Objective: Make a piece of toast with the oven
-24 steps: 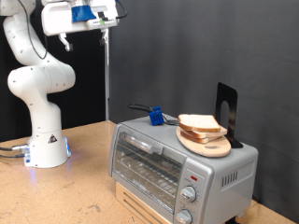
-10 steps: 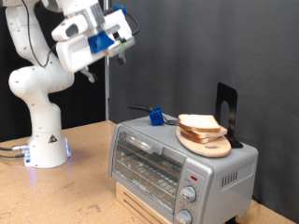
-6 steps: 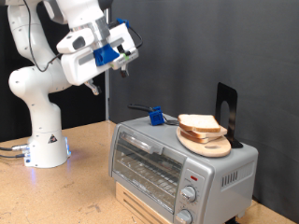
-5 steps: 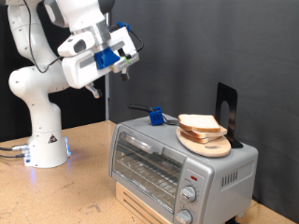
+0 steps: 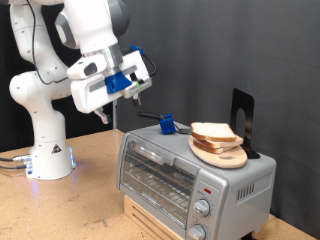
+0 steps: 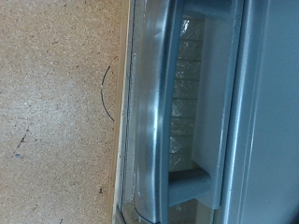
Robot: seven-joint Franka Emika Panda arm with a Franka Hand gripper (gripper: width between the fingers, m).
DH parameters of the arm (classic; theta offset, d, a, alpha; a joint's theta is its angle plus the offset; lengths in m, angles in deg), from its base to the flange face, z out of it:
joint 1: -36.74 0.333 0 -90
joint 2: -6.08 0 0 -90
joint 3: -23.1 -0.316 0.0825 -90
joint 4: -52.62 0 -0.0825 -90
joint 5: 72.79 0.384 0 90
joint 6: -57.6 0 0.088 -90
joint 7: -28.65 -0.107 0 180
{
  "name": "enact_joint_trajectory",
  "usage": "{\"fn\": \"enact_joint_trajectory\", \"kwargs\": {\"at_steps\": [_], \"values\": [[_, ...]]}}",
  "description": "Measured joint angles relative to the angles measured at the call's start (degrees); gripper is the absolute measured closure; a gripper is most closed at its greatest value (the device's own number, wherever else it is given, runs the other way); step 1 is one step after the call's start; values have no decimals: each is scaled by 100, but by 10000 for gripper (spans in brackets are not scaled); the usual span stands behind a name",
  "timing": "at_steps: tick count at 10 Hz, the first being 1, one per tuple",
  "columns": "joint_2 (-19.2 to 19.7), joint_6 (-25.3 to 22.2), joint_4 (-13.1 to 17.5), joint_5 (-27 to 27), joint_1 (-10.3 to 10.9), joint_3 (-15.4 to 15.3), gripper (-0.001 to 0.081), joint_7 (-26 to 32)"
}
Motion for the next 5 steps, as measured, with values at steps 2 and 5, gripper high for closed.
{"fn": "enact_joint_trajectory", "kwargs": {"at_steps": [2,5], "values": [[-9,46,-3,354,33,55,-2,144],[113,541,-270,510,36,-13,-2,116]]}}
